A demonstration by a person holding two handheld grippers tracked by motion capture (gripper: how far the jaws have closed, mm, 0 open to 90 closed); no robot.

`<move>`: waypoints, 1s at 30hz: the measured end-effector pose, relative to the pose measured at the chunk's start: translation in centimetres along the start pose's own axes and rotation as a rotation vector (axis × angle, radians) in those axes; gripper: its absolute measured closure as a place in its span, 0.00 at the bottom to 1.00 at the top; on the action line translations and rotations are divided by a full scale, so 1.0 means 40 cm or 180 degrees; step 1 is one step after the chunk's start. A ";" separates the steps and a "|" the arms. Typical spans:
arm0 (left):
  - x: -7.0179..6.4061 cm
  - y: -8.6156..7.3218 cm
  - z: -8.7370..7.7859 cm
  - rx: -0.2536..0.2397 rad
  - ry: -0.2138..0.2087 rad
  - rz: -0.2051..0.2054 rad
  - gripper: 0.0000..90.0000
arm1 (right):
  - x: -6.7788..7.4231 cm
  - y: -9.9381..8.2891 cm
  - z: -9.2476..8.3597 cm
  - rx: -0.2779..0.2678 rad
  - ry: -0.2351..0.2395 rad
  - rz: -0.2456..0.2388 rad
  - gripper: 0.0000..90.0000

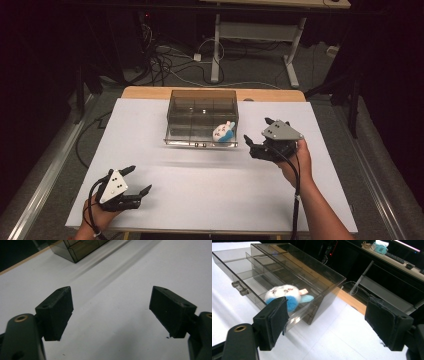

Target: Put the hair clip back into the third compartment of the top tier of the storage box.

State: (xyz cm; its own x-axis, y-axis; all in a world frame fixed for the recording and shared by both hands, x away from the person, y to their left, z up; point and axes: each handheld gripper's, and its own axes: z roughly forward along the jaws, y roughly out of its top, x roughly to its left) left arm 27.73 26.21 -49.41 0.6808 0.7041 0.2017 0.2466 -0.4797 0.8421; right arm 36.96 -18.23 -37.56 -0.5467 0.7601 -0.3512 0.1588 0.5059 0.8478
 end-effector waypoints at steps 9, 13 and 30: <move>0.000 -0.001 -0.002 -0.0001 0.0007 -0.0010 0.20 | 0.013 -0.020 -0.018 0.0004 -0.0004 -0.0148 0.20; -0.002 0.000 -0.005 0.0012 0.0004 -0.0051 0.20 | 0.023 -0.029 -0.022 0.0023 0.0003 -0.0207 0.19; 0.000 0.004 0.000 0.0004 0.0012 0.0029 0.20 | 0.045 -0.099 -0.050 0.0157 -0.0033 -0.0340 0.19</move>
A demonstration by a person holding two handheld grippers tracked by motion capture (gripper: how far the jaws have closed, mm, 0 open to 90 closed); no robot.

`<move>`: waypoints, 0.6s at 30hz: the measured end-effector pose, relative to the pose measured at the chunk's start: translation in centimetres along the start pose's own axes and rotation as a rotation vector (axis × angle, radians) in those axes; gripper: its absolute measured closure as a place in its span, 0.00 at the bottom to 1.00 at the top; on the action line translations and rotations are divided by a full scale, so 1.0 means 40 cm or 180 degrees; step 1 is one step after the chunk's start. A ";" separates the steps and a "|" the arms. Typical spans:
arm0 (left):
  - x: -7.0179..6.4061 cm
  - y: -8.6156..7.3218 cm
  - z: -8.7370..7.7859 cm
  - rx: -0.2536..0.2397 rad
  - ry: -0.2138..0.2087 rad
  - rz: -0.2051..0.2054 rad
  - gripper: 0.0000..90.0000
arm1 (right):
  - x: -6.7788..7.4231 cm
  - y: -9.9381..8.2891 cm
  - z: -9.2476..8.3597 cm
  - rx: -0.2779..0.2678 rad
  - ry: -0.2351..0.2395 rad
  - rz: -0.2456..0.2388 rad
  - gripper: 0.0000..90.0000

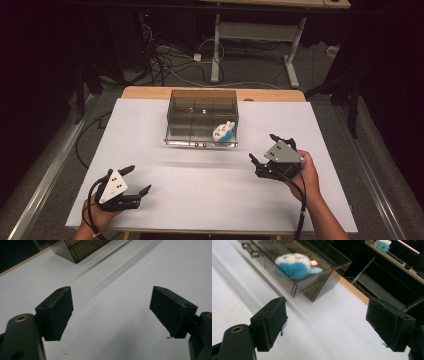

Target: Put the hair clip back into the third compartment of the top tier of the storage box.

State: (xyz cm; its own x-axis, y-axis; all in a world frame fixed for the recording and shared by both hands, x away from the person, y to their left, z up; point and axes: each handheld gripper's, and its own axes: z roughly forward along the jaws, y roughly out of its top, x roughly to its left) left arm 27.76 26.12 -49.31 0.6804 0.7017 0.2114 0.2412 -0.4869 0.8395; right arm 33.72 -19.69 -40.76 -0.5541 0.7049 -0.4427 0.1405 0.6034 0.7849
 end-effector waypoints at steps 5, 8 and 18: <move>-0.001 0.002 0.009 0.0012 -0.0040 0.0015 0.20 | 0.009 -0.028 -0.011 0.0058 -0.0016 -0.0023 0.19; -0.002 0.006 0.015 0.0015 -0.0057 0.0038 0.20 | 0.010 -0.041 -0.017 0.0072 -0.0049 -0.0041 0.19; -0.006 0.015 0.025 0.0031 -0.0093 0.0053 0.20 | 0.007 -0.115 -0.056 0.0106 -0.0056 0.0079 0.18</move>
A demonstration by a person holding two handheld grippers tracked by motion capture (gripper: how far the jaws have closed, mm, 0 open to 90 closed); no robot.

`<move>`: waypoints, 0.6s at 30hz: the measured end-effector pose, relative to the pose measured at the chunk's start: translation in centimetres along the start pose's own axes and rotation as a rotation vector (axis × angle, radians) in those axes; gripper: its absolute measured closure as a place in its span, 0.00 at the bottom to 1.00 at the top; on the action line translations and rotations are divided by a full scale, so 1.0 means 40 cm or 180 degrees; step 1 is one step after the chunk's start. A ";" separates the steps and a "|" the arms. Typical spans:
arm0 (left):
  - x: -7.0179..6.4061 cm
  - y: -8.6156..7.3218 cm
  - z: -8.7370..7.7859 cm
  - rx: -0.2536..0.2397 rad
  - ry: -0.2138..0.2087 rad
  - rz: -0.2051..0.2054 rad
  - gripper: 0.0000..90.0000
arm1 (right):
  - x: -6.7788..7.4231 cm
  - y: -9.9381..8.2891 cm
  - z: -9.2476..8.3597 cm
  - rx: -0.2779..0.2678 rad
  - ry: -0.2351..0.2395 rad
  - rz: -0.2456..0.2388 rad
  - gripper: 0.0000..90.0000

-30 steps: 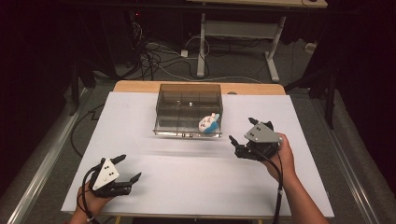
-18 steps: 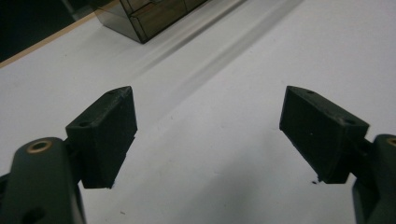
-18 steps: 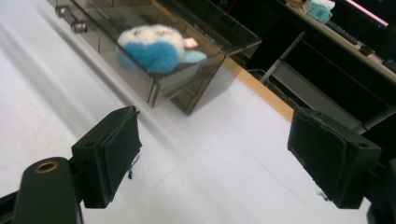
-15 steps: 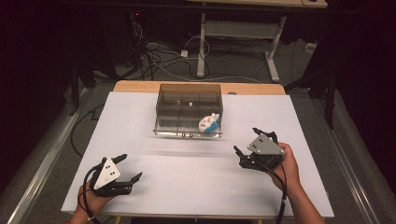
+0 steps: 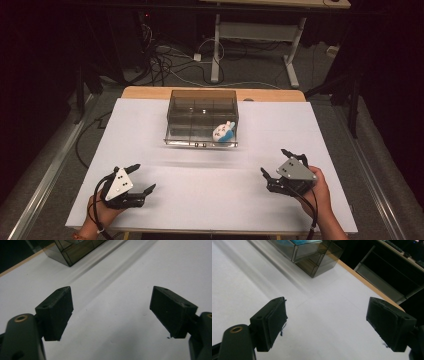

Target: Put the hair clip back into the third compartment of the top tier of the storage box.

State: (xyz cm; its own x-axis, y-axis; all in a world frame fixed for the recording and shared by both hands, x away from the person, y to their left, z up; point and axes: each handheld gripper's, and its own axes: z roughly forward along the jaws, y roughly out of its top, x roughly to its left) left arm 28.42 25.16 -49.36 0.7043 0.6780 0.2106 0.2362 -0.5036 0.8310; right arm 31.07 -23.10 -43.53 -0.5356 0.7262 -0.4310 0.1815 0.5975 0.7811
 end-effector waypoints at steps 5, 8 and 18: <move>0.001 0.005 0.004 -0.0005 -0.0007 0.0023 0.20 | -0.010 -0.034 -0.020 -0.0035 -0.0009 0.0109 0.18; 0.002 0.009 0.008 -0.0019 -0.0019 0.0034 0.20 | -0.017 -0.053 -0.030 -0.0022 -0.0033 0.0144 0.18; 0.002 0.020 0.020 -0.0029 -0.0074 0.0079 0.20 | -0.026 -0.121 -0.059 0.0040 -0.0057 0.0289 0.18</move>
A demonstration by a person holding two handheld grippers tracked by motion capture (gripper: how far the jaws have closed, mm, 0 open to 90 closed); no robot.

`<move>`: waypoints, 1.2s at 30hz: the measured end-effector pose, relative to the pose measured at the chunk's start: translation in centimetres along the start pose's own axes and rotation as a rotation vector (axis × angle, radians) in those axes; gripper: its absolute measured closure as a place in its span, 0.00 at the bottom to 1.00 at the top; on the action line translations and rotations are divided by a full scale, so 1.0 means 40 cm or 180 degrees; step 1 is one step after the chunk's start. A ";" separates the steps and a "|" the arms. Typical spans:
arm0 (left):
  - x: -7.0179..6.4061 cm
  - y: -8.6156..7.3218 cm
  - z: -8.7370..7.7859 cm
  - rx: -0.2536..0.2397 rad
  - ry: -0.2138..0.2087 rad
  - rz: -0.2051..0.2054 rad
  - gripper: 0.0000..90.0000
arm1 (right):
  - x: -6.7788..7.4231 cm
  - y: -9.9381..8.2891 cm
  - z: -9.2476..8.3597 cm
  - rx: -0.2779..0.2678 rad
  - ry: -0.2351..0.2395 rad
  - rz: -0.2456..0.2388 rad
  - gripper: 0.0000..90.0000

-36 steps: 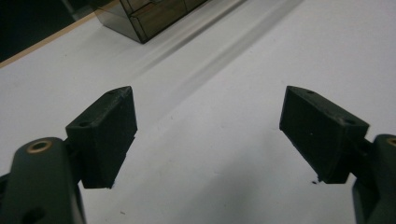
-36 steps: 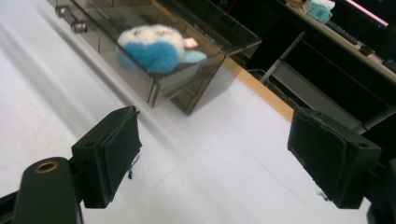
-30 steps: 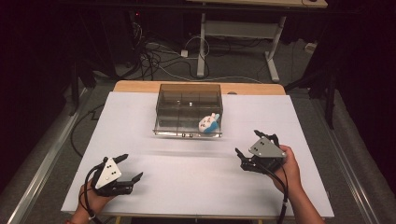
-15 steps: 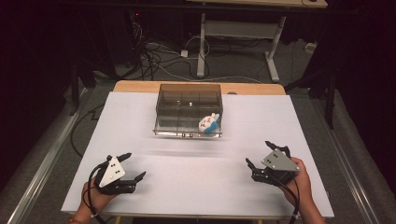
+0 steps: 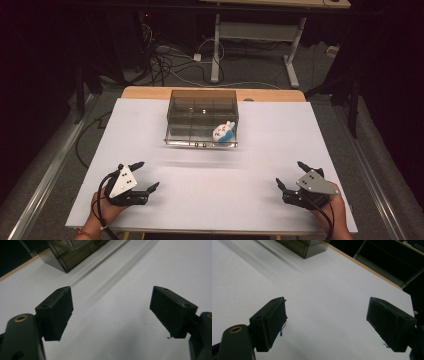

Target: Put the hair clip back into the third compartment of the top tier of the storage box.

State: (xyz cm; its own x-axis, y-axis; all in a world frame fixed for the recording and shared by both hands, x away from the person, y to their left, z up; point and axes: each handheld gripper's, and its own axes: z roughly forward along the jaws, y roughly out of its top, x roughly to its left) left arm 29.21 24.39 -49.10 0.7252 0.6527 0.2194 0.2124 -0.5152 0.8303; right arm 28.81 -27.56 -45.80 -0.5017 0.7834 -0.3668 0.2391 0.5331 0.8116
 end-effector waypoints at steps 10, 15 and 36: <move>-0.001 0.007 0.010 -0.0005 -0.0038 0.0033 0.20 | 0.008 -0.050 -0.016 0.0004 -0.0032 0.0060 0.18; 0.001 0.009 0.012 -0.0006 -0.0034 0.0029 0.20 | 0.009 -0.062 -0.014 0.0031 -0.0007 0.0088 0.18; -0.016 0.021 0.028 -0.0022 -0.0150 0.0128 0.20 | 0.016 -0.076 -0.042 -0.0096 -0.0133 0.0098 0.18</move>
State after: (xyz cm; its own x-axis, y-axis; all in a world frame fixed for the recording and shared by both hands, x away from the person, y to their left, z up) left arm 29.67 22.94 -49.11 0.7631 0.6046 0.2284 0.1782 -0.5365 0.8249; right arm 26.39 -29.22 -47.75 -0.4592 0.8124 -0.3595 0.2286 0.4991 0.8359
